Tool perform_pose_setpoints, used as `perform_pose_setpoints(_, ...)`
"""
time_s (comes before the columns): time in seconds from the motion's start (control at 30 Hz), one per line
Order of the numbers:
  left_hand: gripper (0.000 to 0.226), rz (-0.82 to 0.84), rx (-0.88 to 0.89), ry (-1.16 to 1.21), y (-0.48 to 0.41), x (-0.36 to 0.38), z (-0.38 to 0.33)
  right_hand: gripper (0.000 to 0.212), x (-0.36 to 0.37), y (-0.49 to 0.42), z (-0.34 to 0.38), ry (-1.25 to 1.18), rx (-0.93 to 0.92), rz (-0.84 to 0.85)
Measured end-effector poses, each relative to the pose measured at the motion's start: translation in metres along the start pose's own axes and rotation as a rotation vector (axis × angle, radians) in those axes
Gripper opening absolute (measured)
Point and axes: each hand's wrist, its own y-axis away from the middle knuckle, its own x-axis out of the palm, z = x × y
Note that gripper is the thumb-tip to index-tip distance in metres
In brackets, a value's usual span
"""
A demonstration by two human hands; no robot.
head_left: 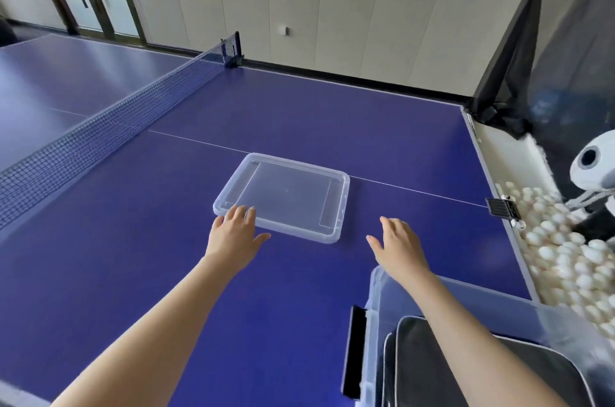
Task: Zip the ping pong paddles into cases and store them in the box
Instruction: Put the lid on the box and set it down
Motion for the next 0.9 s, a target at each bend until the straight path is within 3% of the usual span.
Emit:
perform_pose_setpoints(0.33, 0.062, 0.024, -0.058, 0.014, -0.106, 0.03, 0.107, 0.057, 0.034, -0.081, 0.06, 0.012, 0.165, 0.076)
perform_pose_setpoints(0.9, 0.073, 0.054, -0.219, 0.14, -0.234, 0.137, 0.15, 0.059, 0.145, -0.216, 0.048, -0.055, 0.389, 0.198)
